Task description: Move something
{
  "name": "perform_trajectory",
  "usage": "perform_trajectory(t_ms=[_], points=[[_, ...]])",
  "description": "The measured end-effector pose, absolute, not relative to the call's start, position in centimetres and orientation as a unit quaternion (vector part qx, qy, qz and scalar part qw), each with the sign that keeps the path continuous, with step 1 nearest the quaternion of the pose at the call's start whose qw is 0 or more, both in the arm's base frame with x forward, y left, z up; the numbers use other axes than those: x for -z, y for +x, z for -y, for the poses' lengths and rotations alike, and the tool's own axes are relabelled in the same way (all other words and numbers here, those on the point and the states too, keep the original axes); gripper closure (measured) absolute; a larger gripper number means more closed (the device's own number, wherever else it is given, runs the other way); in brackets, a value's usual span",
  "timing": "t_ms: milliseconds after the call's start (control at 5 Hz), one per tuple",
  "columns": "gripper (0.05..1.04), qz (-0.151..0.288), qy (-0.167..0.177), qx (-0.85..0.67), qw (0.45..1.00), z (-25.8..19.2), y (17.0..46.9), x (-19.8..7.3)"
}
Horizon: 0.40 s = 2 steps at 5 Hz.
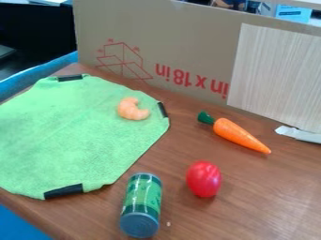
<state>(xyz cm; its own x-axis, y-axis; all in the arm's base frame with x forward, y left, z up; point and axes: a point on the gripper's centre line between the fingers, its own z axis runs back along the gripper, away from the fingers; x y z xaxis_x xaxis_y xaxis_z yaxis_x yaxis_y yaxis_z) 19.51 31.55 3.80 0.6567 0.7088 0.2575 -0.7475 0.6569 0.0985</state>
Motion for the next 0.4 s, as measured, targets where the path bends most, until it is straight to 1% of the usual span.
perform_trajectory(t_ms=[200, 400], points=[[1.005, 0.091, 0.075, -0.394, 0.911, -31.1, 19.8, -4.2], [1.024, 0.078, 0.041, -0.396, 0.914, -29.8, 19.7, -5.2]])
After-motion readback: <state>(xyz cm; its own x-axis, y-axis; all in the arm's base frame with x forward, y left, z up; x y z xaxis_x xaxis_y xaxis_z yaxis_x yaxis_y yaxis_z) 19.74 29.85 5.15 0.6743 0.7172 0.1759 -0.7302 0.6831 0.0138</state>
